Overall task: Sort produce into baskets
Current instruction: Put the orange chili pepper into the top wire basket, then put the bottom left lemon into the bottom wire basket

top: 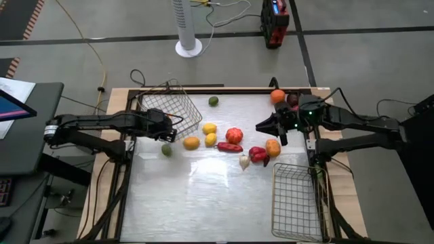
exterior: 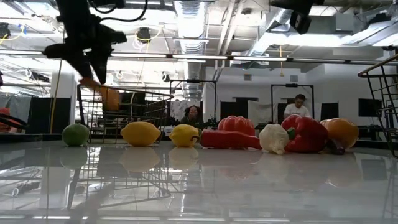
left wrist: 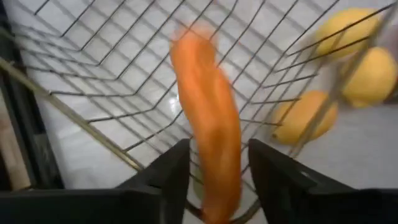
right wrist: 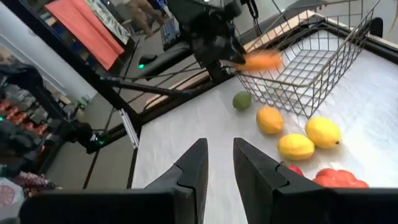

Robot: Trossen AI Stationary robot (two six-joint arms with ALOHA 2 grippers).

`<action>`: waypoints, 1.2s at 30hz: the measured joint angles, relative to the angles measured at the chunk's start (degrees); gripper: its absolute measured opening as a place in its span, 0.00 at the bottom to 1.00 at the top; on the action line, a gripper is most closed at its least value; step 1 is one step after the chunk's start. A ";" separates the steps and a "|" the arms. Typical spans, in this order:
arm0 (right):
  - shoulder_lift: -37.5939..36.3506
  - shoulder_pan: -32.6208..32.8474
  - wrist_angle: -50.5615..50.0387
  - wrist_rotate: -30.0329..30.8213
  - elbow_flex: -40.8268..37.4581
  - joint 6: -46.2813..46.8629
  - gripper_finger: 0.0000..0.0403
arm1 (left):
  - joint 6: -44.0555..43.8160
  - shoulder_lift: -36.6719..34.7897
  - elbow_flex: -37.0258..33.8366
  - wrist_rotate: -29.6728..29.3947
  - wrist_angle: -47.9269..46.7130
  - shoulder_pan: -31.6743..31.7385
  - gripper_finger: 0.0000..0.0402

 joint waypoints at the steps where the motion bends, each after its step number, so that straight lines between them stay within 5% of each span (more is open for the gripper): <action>1: 0.31 0.00 0.15 0.17 0.00 0.19 0.26 | 0.00 0.01 -0.08 0.11 -0.45 0.63 0.43; 8: 1.65 -0.02 0.32 0.73 0.00 1.91 0.26 | 8.32 0.04 1.80 4.46 6.67 1.85 0.63; 15: 1.14 -0.73 -0.01 -0.60 0.00 2.05 0.26 | 16.09 7.47 8.51 6.06 13.70 -8.47 0.60; 22: 1.10 -1.14 -1.39 -1.25 0.00 0.25 0.26 | 20.80 24.79 20.22 6.06 11.99 -16.68 0.57; 28: 1.10 -1.03 -1.40 -5.33 0.00 -0.81 0.26 | 26.89 37.41 29.97 7.34 4.39 -15.57 0.55; 36: 1.10 0.61 -1.46 -8.14 0.00 -0.81 0.26 | 41.62 45.34 33.78 8.79 -0.43 -10.35 0.55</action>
